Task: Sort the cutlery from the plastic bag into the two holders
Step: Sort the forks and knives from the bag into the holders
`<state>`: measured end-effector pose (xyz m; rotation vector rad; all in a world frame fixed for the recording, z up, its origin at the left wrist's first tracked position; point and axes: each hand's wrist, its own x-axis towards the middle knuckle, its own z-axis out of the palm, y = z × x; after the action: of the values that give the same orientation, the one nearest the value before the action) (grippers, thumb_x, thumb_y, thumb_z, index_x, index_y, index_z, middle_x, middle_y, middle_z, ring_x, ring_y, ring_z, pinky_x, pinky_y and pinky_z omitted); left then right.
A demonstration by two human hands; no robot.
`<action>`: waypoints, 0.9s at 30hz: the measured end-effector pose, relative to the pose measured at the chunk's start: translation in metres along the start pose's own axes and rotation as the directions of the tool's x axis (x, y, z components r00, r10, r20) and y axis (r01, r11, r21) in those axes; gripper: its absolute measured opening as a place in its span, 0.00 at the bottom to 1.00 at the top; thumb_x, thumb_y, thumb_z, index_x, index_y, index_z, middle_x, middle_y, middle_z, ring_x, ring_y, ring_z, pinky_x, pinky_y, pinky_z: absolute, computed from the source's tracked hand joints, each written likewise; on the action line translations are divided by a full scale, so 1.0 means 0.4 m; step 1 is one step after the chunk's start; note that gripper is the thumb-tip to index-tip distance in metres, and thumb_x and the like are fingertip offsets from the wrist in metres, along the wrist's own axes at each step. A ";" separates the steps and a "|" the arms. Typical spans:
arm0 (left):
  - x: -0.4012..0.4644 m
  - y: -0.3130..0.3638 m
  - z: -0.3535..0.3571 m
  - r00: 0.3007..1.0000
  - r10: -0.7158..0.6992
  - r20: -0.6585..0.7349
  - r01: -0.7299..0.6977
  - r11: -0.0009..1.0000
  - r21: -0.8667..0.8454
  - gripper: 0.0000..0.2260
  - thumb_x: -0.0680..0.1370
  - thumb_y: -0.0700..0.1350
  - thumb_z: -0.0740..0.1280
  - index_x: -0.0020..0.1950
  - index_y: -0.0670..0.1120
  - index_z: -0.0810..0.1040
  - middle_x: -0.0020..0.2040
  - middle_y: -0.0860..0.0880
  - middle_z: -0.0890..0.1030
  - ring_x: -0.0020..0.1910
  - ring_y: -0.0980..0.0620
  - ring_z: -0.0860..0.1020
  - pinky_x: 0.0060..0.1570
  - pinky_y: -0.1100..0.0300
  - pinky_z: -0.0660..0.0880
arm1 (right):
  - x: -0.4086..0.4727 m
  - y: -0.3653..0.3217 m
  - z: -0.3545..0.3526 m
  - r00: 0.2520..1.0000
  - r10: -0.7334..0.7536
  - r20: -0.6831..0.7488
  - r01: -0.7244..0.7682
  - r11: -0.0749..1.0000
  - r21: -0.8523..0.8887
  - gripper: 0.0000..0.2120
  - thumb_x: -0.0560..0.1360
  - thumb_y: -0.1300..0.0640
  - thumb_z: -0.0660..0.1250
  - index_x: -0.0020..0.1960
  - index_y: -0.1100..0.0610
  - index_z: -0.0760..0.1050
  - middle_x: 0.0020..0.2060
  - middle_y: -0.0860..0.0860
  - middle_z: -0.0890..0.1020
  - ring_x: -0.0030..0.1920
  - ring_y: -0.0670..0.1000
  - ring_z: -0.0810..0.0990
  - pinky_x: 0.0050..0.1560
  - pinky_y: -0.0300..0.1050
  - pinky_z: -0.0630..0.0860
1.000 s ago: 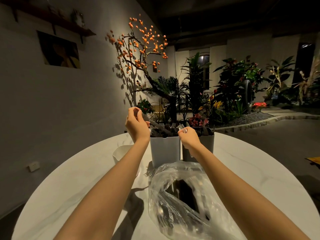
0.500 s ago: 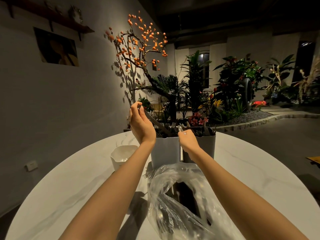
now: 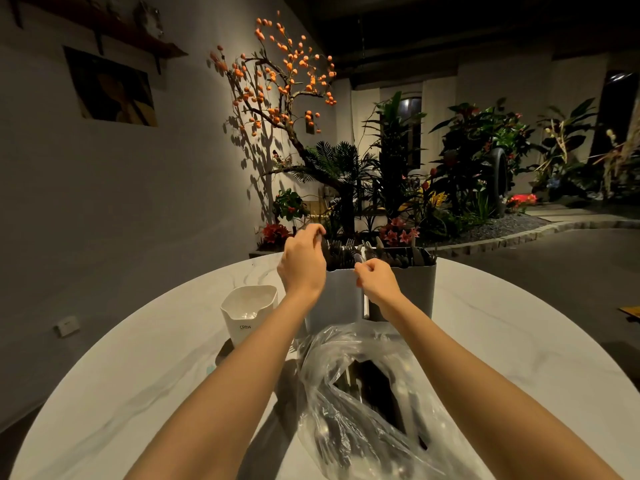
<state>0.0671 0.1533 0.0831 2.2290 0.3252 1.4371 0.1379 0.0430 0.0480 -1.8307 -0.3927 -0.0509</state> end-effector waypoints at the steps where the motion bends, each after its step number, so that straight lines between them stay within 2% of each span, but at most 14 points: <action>1: -0.006 -0.011 0.006 0.995 -0.017 0.099 0.004 0.991 0.131 0.11 0.83 0.45 0.58 0.60 0.51 0.78 0.53 0.48 0.79 0.52 0.46 0.74 0.47 0.54 0.70 | -0.002 0.001 0.002 1.000 -0.010 -0.006 0.011 1.000 0.015 0.08 0.80 0.56 0.58 0.46 0.59 0.72 0.37 0.52 0.77 0.34 0.48 0.70 0.38 0.44 0.68; 3: -0.019 -0.032 0.021 0.960 -0.048 0.274 -0.060 0.927 0.371 0.13 0.83 0.50 0.57 0.64 0.55 0.76 0.59 0.50 0.77 0.59 0.47 0.68 0.53 0.53 0.63 | -0.007 0.002 0.003 1.000 -0.022 -0.010 0.022 0.998 0.051 0.09 0.80 0.57 0.58 0.45 0.59 0.73 0.34 0.50 0.76 0.33 0.47 0.70 0.36 0.43 0.67; 6: -0.042 -0.046 0.044 0.930 -0.048 0.363 -0.125 0.891 0.438 0.15 0.82 0.51 0.57 0.68 0.55 0.73 0.65 0.49 0.71 0.65 0.47 0.64 0.58 0.52 0.60 | -0.011 0.004 0.002 1.000 -0.031 0.000 0.031 0.994 0.105 0.09 0.80 0.58 0.57 0.46 0.58 0.75 0.32 0.50 0.77 0.31 0.47 0.70 0.33 0.41 0.66; 9: -0.054 -0.049 0.047 0.948 -0.005 0.318 -0.106 0.938 0.330 0.19 0.81 0.48 0.59 0.72 0.53 0.66 0.67 0.49 0.68 0.66 0.48 0.63 0.59 0.53 0.58 | -0.016 -0.002 -0.001 0.999 -0.049 0.016 0.045 0.981 0.190 0.09 0.80 0.60 0.58 0.45 0.56 0.75 0.31 0.50 0.79 0.29 0.46 0.72 0.30 0.37 0.68; 10: -0.057 -0.050 0.046 0.962 0.013 0.272 -0.092 0.955 0.281 0.20 0.80 0.46 0.61 0.72 0.52 0.66 0.66 0.50 0.69 0.65 0.49 0.64 0.58 0.55 0.58 | -0.019 -0.006 -0.002 0.998 -0.055 0.030 0.047 0.973 0.225 0.09 0.81 0.60 0.58 0.46 0.58 0.75 0.31 0.51 0.79 0.27 0.45 0.73 0.27 0.35 0.69; 13: -0.061 -0.039 0.037 0.997 0.031 0.068 -0.038 0.995 0.097 0.13 0.77 0.41 0.63 0.62 0.48 0.73 0.58 0.49 0.74 0.58 0.49 0.68 0.53 0.57 0.60 | -0.029 -0.021 -0.003 0.994 -0.072 0.082 0.041 0.941 0.337 0.08 0.82 0.60 0.58 0.51 0.61 0.75 0.32 0.52 0.80 0.24 0.44 0.74 0.25 0.34 0.69; 15: -0.063 -0.023 0.031 1.000 -0.026 -0.014 0.025 0.998 -0.063 0.06 0.77 0.40 0.62 0.54 0.45 0.72 0.50 0.48 0.75 0.51 0.49 0.70 0.50 0.57 0.64 | -0.036 -0.032 -0.002 0.992 -0.088 0.091 0.047 0.923 0.383 0.09 0.82 0.60 0.58 0.52 0.62 0.75 0.33 0.52 0.81 0.26 0.45 0.77 0.28 0.35 0.72; 16: -0.063 -0.015 0.027 0.998 -0.055 -0.012 0.053 0.988 -0.148 0.04 0.78 0.39 0.61 0.52 0.45 0.70 0.46 0.48 0.74 0.47 0.49 0.71 0.47 0.56 0.67 | -0.040 -0.038 -0.003 0.991 -0.098 0.088 0.055 0.914 0.401 0.09 0.81 0.60 0.58 0.52 0.62 0.75 0.33 0.53 0.82 0.28 0.45 0.78 0.30 0.35 0.73; 18: -0.066 -0.005 0.018 0.993 -0.089 0.078 0.106 0.962 -0.253 0.01 0.80 0.40 0.59 0.50 0.45 0.67 0.40 0.49 0.73 0.39 0.50 0.72 0.39 0.56 0.69 | -0.051 -0.048 -0.002 0.988 -0.128 0.084 0.081 0.903 0.421 0.09 0.81 0.60 0.57 0.54 0.62 0.75 0.36 0.53 0.83 0.34 0.46 0.80 0.36 0.35 0.74; 20: -0.074 -0.007 0.012 0.980 -0.104 0.171 0.144 0.960 -0.242 0.03 0.81 0.42 0.57 0.48 0.45 0.67 0.37 0.51 0.73 0.36 0.50 0.72 0.34 0.57 0.68 | -0.062 -0.056 0.002 0.982 -0.169 0.085 0.116 0.892 0.437 0.10 0.82 0.59 0.56 0.56 0.62 0.74 0.39 0.53 0.84 0.41 0.47 0.81 0.43 0.37 0.75; 22: -0.080 -0.016 0.014 0.953 -0.161 0.255 0.218 0.952 -0.214 0.07 0.82 0.45 0.56 0.47 0.45 0.69 0.37 0.50 0.75 0.36 0.49 0.75 0.35 0.55 0.72 | -0.070 -0.060 0.008 0.978 -0.195 0.073 0.139 0.871 0.472 0.11 0.82 0.59 0.55 0.56 0.63 0.73 0.41 0.54 0.84 0.44 0.49 0.81 0.47 0.38 0.76; 23: -0.081 -0.020 0.015 0.927 -0.200 0.317 0.272 0.941 -0.202 0.09 0.83 0.47 0.55 0.47 0.45 0.71 0.38 0.48 0.77 0.37 0.48 0.77 0.38 0.51 0.76 | -0.072 -0.061 0.011 0.978 -0.199 0.065 0.145 0.868 0.476 0.11 0.83 0.59 0.54 0.55 0.63 0.73 0.43 0.54 0.84 0.45 0.48 0.81 0.47 0.37 0.75; 25: -0.087 -0.017 0.009 0.832 -0.246 0.497 0.372 0.912 -0.171 0.16 0.83 0.50 0.53 0.47 0.43 0.75 0.38 0.46 0.80 0.37 0.47 0.79 0.47 0.48 0.79 | -0.078 -0.065 0.016 0.978 -0.200 0.057 0.153 0.877 0.455 0.11 0.84 0.59 0.52 0.55 0.61 0.72 0.45 0.53 0.83 0.44 0.47 0.81 0.42 0.33 0.73; 27: -0.099 -0.003 -0.006 0.702 -0.256 0.665 0.488 0.853 -0.186 0.20 0.84 0.50 0.51 0.46 0.42 0.77 0.37 0.45 0.80 0.36 0.47 0.78 0.46 0.51 0.79 | -0.083 -0.064 0.023 0.979 -0.192 0.067 0.145 0.889 0.434 0.12 0.84 0.59 0.51 0.54 0.61 0.72 0.45 0.54 0.83 0.44 0.47 0.81 0.41 0.34 0.74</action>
<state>0.0483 0.1376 0.0518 2.0313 0.2540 0.4384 0.0976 0.0499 0.0610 -1.3636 -0.5912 0.0149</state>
